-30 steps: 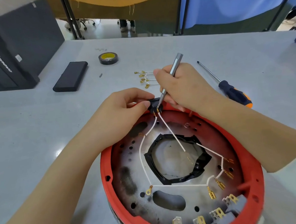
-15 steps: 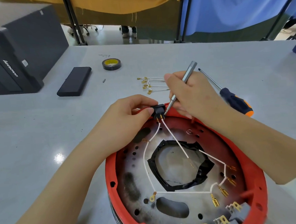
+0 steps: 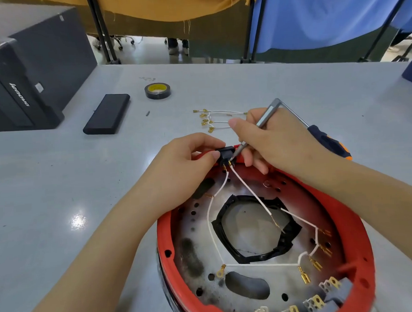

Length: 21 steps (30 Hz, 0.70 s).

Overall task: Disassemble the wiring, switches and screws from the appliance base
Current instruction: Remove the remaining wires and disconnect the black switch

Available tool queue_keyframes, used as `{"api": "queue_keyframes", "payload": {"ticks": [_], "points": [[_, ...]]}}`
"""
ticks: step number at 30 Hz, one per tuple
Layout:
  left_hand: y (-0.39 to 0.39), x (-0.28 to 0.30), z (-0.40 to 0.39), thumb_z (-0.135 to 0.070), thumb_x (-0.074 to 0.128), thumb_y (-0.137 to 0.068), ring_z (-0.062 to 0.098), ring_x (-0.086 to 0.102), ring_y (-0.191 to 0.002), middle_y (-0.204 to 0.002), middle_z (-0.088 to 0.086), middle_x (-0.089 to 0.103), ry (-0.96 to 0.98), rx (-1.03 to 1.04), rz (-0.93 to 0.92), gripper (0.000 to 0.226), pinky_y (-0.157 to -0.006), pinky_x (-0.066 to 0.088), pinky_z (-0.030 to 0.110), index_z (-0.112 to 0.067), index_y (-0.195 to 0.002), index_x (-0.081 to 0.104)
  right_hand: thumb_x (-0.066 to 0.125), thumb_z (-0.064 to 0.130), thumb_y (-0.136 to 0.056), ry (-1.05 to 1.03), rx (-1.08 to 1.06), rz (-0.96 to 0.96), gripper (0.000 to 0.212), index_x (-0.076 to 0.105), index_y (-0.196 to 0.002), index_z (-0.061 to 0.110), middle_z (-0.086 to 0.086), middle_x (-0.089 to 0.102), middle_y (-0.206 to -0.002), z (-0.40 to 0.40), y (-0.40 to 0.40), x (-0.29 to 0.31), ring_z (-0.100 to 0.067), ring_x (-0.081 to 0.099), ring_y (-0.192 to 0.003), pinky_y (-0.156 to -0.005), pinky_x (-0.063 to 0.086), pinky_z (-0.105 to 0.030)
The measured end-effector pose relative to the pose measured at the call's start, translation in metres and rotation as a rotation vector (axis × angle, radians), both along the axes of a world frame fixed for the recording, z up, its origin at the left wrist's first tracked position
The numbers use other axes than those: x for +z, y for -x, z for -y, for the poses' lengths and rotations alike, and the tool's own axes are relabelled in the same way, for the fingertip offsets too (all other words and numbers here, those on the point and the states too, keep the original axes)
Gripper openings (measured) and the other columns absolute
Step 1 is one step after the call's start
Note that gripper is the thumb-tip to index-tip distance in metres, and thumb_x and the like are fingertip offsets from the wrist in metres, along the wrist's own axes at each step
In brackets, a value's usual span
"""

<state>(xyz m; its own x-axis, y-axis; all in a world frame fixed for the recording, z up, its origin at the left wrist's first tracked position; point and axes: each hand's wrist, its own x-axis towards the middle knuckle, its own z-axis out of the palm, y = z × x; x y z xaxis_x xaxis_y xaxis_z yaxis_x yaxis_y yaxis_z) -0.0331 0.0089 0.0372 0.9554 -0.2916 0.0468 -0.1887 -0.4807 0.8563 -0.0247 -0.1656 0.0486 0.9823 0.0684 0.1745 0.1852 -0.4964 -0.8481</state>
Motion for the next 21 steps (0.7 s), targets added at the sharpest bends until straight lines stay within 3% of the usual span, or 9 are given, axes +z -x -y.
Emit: {"api": "queue_keyframes", "payload": {"ticks": [5, 9, 16, 21], "points": [[0.001, 0.0, 0.001, -0.026, 0.056, -0.093, -0.01, 0.061, -0.085, -0.089, -0.025, 0.066, -0.007, 0.003, 0.01, 0.018, -0.08, 0.046, 0.014, -0.038, -0.101, 0.067, 0.051, 0.036, -0.096, -0.003, -0.046, 0.067, 0.044, 0.046, -0.069, 0.002, -0.003, 0.06, -0.045, -0.004, 0.01, -0.009, -0.011, 0.045, -0.03, -0.037, 0.033, -0.012], [0.0, 0.0, 0.0, -0.027, 0.056, -0.093, -0.01, 0.06, -0.085, -0.087, -0.026, 0.065, -0.014, 0.002, 0.009, 0.018, -0.079, 0.045, 0.012, -0.038, -0.102, 0.067, 0.049, 0.034, -0.098, -0.06, -0.072, 0.093, 0.043, 0.044, -0.061, 0.011, -0.009, 0.061, -0.047, -0.002, 0.009, -0.008, -0.014, 0.046, -0.031, -0.039, 0.034, -0.012], [-0.001, -0.001, 0.0, -0.026, 0.056, -0.094, -0.009, 0.061, -0.085, -0.089, -0.024, 0.066, -0.007, -0.005, 0.005, 0.018, -0.078, 0.045, 0.011, -0.036, -0.104, 0.067, 0.048, 0.033, -0.098, -0.057, -0.075, 0.097, 0.042, 0.045, -0.061, 0.012, -0.009, 0.059, -0.045, -0.002, 0.006, -0.01, -0.014, 0.045, -0.03, -0.037, 0.034, -0.014], [-0.005, -0.002, 0.003, -0.026, 0.057, -0.093, -0.01, 0.06, -0.085, -0.089, -0.025, 0.066, -0.036, 0.012, 0.04, 0.017, -0.075, 0.043, 0.01, -0.037, -0.101, 0.068, 0.047, 0.03, -0.098, -0.03, -0.056, 0.12, 0.043, 0.046, -0.067, 0.001, -0.002, 0.056, -0.041, -0.003, -0.001, -0.008, -0.013, 0.044, -0.028, -0.039, 0.036, -0.015]]}}
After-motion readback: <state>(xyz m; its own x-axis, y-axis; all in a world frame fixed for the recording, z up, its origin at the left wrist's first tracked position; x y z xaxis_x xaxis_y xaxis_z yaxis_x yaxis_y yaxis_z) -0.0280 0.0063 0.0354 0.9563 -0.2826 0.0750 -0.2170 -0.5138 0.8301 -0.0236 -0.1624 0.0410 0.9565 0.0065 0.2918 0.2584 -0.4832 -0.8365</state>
